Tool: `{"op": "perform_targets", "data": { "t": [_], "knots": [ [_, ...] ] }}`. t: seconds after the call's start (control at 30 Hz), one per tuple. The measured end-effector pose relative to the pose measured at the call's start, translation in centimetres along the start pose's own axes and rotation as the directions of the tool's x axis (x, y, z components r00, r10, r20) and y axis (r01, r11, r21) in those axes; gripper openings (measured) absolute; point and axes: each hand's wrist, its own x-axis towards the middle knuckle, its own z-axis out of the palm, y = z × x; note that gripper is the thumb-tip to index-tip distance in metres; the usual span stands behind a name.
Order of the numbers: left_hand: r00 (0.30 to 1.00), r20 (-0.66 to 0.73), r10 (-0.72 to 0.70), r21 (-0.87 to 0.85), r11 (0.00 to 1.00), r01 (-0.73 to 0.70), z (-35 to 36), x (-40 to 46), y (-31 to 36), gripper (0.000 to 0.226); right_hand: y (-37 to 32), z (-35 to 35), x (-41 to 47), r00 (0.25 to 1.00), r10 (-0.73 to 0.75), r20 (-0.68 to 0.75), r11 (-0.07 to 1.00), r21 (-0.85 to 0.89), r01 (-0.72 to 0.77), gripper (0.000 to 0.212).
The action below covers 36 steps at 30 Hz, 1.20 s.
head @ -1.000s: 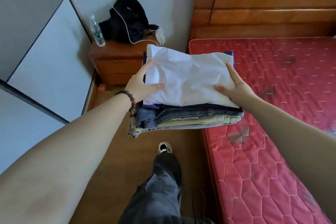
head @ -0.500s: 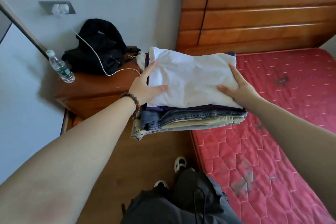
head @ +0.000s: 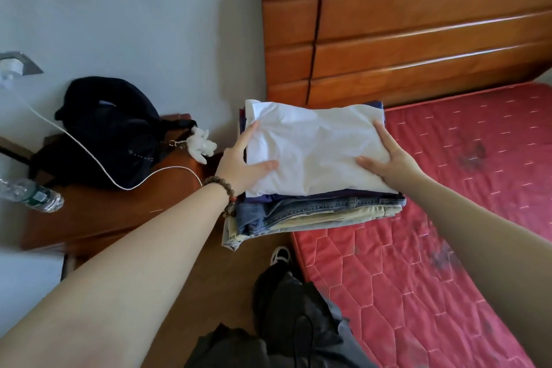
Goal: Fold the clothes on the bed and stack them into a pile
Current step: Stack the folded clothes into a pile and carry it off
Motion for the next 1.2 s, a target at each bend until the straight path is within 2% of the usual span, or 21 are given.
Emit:
{"op": "perform_targets", "data": {
  "t": [0.2, 0.43, 0.73, 0.8, 0.9, 0.97, 1.03, 1.2],
  "knots": [
    [0.993, 0.014, -0.121, 0.024, 0.992, 0.12, 4.5, 7.5, -0.6, 0.092, 2.6, -2.7, 9.6, 0.997, 0.031, 0.075, 0.999, -0.016, -0.029, 0.087],
    [0.97, -0.053, -0.237, 0.021, 0.971, 0.238, 10.2, 14.9, -5.1, 0.09, 7.9, -2.0, 19.9, 0.988, 0.065, 0.142, 0.998, -0.032, -0.061, 0.09],
    [0.972, -0.143, -0.188, -0.07, 0.981, 0.18, 19.1, 23.6, -12.7, 0.09, 16.4, -0.5, 32.8, 0.993, 0.012, 0.118, 0.991, -0.135, 0.004, 0.097],
    [0.972, -0.119, -0.202, -0.086, 0.978, 0.192, 21.3, 24.9, -15.3, 0.09, 18.7, 0.6, 35.3, 0.989, 0.029, 0.142, 0.991, -0.132, -0.01, 0.097],
    [0.962, -0.028, -0.272, -0.047, 0.962, 0.271, 23.1, 26.9, -19.1, 0.08, 22.1, 4.3, 37.3, 0.979, 0.068, 0.191, 0.995, -0.084, -0.053, 0.083],
    [0.963, -0.021, -0.267, -0.026, 0.963, 0.267, 23.7, 27.8, -21.3, 0.07, 23.9, 6.4, 37.8, 0.983, 0.101, 0.152, 0.995, -0.028, -0.098, 0.066],
    [0.975, -0.046, -0.218, -0.041, 0.976, 0.216, 23.9, 28.2, -22.1, 0.069, 24.8, 7.1, 38.2, 0.989, 0.109, 0.103, 0.994, 0.009, -0.11, 0.059],
    [0.965, -0.196, -0.174, -0.066, 0.984, 0.164, 24.6, 28.0, -21.1, 0.071, 24.3, 6.8, 38.3, 0.998, 0.028, 0.049, 1.0, -0.004, -0.028, 0.063]
  ]
}}
